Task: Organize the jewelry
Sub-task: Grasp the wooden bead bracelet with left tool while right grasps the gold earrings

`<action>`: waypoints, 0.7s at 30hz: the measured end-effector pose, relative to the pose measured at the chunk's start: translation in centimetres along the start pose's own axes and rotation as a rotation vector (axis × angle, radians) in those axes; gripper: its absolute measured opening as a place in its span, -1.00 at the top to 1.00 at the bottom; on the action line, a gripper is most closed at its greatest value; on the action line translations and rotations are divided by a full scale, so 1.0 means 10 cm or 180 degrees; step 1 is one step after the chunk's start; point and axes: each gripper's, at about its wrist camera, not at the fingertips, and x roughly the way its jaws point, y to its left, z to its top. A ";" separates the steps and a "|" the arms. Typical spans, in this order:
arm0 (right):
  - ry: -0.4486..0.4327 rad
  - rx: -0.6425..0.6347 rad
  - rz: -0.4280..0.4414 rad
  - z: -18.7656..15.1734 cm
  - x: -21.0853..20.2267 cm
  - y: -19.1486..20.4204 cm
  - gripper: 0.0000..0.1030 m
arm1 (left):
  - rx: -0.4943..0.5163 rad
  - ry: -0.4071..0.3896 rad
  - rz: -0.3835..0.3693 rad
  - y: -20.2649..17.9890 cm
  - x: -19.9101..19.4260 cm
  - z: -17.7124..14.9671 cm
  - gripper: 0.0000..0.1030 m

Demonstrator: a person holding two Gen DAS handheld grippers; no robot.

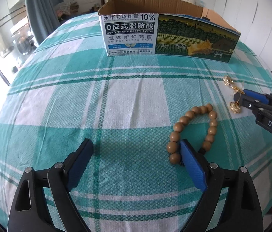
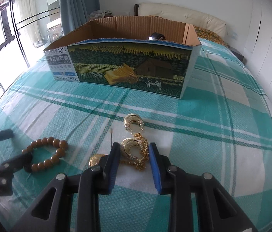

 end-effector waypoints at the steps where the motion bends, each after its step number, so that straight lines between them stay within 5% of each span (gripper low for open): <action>1: 0.0009 0.0030 0.0015 -0.02 -0.03 -0.03 0.41 | 0.0017 -0.0004 -0.0011 -0.01 -0.01 -0.01 -0.62; 3: 0.0019 0.0102 0.0065 -0.08 -0.09 -0.14 0.41 | 0.0107 -0.0011 -0.0074 -0.08 -0.05 -0.01 -0.28; 5: 0.0012 0.0189 0.0122 -0.14 -0.17 -0.19 0.42 | 0.0230 -0.0008 -0.0162 -0.18 -0.10 -0.02 0.41; 7: -0.0014 0.0277 0.0192 -0.16 -0.31 -0.27 0.42 | 0.0314 0.0013 -0.0252 -0.26 -0.11 -0.04 0.79; 21: -0.0249 0.0611 0.0684 0.18 -1.00 -0.53 0.42 | -0.0054 -0.0174 -0.0991 -0.05 -0.68 0.38 0.82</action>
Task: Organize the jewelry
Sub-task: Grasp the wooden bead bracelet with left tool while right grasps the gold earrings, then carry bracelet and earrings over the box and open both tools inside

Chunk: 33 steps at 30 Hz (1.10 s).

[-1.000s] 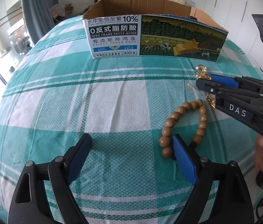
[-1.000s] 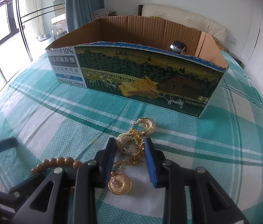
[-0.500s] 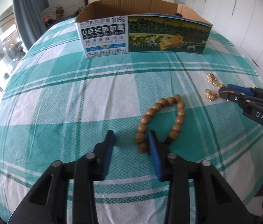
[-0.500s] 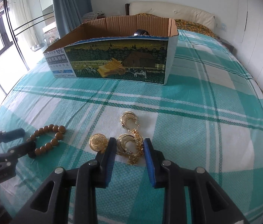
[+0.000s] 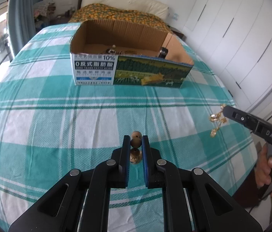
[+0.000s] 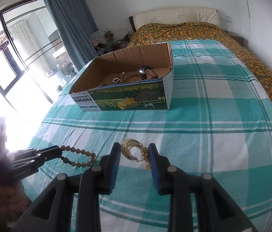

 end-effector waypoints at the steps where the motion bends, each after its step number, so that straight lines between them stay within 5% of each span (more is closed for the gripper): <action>1: -0.0002 -0.0002 0.0029 0.04 -0.03 0.01 0.42 | 0.0007 -0.0032 -0.0031 -0.01 -0.06 0.07 0.82; 12: -0.0145 -0.0171 0.0268 0.67 -0.23 0.19 0.42 | 0.0129 -0.0304 -0.0187 -0.04 -0.51 0.82 0.82; 18: -0.0268 -0.0296 0.0323 1.27 -0.22 0.33 0.42 | 0.0246 -0.0499 -0.0067 -0.06 -0.54 1.38 0.82; 25: -0.0243 -0.0419 0.0308 1.90 0.24 0.45 0.42 | 0.0280 -0.0483 0.0092 0.02 -0.14 1.92 0.82; 33: 0.0028 -0.0455 0.0124 2.24 1.15 0.30 0.42 | 0.0208 -0.0229 0.0280 0.15 0.55 2.15 0.81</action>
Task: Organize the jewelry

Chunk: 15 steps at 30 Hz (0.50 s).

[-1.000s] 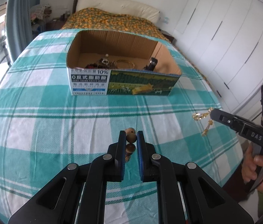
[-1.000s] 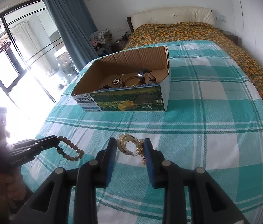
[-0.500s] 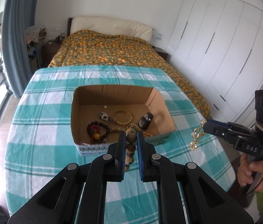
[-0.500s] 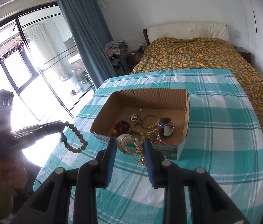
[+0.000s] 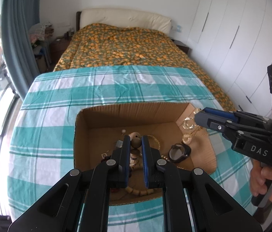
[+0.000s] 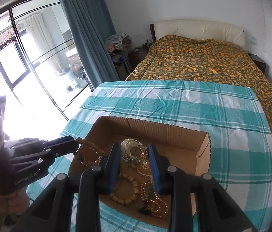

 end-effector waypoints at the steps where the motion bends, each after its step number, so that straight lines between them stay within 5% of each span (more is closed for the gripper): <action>1: 0.0031 0.0011 -0.0036 0.00 0.10 -0.04 0.42 | -0.0009 0.0028 0.0020 0.02 0.08 -0.01 0.81; 7: 0.0192 -0.0015 -0.0265 -0.06 0.54 -0.20 0.36 | -0.0039 0.0109 0.0203 0.09 0.40 -0.09 0.76; 9: 0.0152 0.0018 -0.0351 -0.09 0.55 -0.24 -0.02 | -0.0050 0.0103 0.0274 0.12 0.43 -0.14 0.31; 11: 0.0094 0.0068 -0.0390 -0.14 0.50 -0.29 -0.13 | -0.0072 0.0051 0.0391 0.14 0.41 -0.20 -0.58; 15: 0.0032 0.0078 -0.0482 -0.25 0.38 -0.32 -0.15 | -0.0056 -0.0031 0.0588 0.15 0.36 -0.31 -0.77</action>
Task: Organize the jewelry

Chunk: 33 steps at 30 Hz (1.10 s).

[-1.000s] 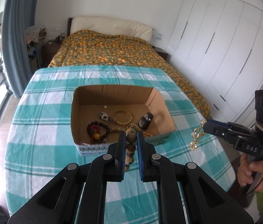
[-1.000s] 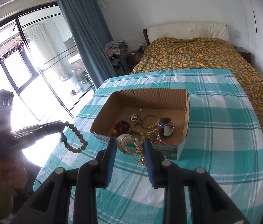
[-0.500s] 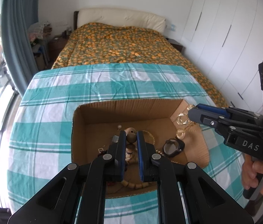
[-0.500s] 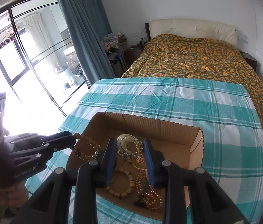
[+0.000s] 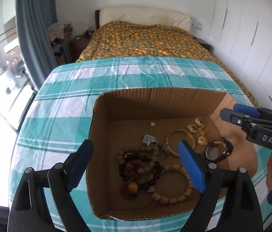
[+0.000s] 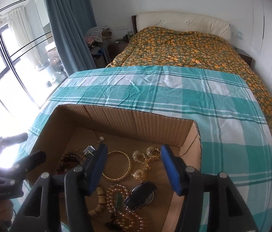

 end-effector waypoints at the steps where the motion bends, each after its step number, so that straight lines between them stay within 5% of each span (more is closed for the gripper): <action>1: -0.0022 0.0000 -0.0019 -0.04 -0.04 0.00 -0.20 | -0.0006 0.0021 0.0036 0.00 0.00 -0.03 -0.78; 7: -0.0172 -0.0032 -0.0148 -0.30 -0.36 0.08 -0.52 | 0.0118 -0.0074 0.0313 -0.11 -0.17 -0.19 -0.93; 22: -0.0402 -0.0148 -0.0376 -0.55 -1.09 0.39 -0.56 | 0.0156 -0.0446 0.0374 -0.27 -0.95 -0.37 -0.98; 27: -0.0424 -0.0088 -0.0416 -0.61 -1.24 0.42 -0.56 | 0.0167 -0.0615 0.0664 -0.31 -1.16 -0.48 -0.98; 33: -0.0579 -0.0084 -0.0558 -0.71 -1.50 0.50 -0.56 | 0.0069 -0.0512 0.0642 -0.27 -1.37 -0.56 -0.98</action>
